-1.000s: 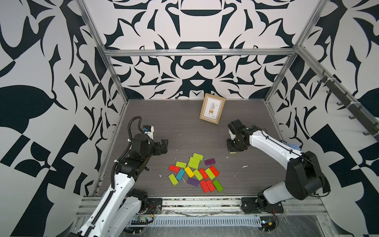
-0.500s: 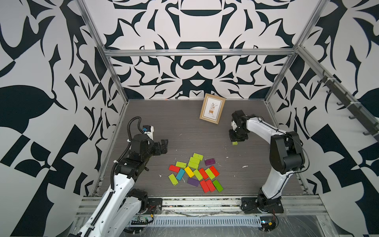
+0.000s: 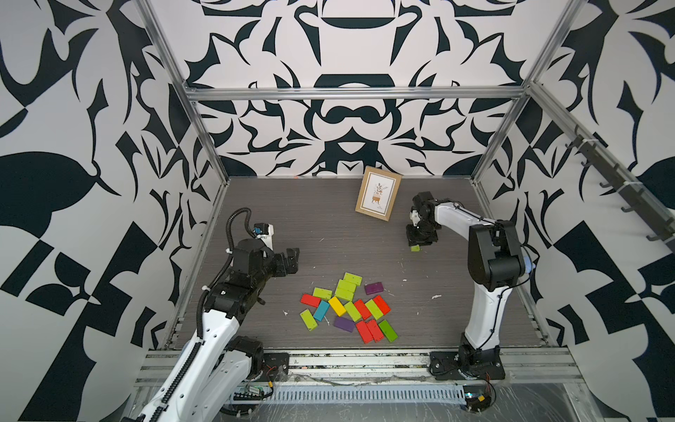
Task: Assemble the letter t with building blocks
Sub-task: Place the building block at the center of the board.
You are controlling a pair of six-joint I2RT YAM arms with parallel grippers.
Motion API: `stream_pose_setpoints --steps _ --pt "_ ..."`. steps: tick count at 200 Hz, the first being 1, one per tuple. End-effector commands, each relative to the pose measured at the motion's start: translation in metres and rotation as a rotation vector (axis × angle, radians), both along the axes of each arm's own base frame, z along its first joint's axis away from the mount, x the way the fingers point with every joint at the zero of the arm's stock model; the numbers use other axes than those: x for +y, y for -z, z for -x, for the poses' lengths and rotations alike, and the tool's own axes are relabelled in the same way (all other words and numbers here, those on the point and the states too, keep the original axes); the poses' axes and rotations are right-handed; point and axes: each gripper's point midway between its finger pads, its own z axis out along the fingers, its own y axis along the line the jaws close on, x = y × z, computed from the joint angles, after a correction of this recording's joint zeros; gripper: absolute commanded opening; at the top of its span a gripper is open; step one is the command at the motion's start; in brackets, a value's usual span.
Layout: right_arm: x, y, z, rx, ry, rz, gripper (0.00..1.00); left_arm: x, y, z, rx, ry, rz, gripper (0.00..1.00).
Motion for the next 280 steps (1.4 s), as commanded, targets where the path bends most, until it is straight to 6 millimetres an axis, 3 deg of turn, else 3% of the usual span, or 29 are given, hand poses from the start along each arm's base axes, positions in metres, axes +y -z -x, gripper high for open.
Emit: stream_pose_setpoints --steps 1,120,173,233,280 --pt "0.002 -0.014 -0.013 -0.052 -0.007 -0.002 0.04 0.002 0.005 0.004 0.025 -0.008 0.001 1.00" --pt "0.002 -0.004 -0.015 -0.038 0.039 -0.004 0.19 0.003 0.007 0.005 0.029 -0.014 -0.003 1.00" --pt "-0.001 0.000 -0.010 -0.019 0.044 0.016 0.31 0.003 0.007 0.006 0.027 -0.013 0.003 1.00" --pt "0.000 -0.008 -0.011 -0.029 0.039 0.012 0.45 0.002 0.008 0.006 0.028 -0.012 0.003 1.00" --pt "0.005 -0.032 -0.011 -0.065 0.027 -0.015 0.61 0.003 0.007 0.005 0.024 -0.014 0.001 1.00"
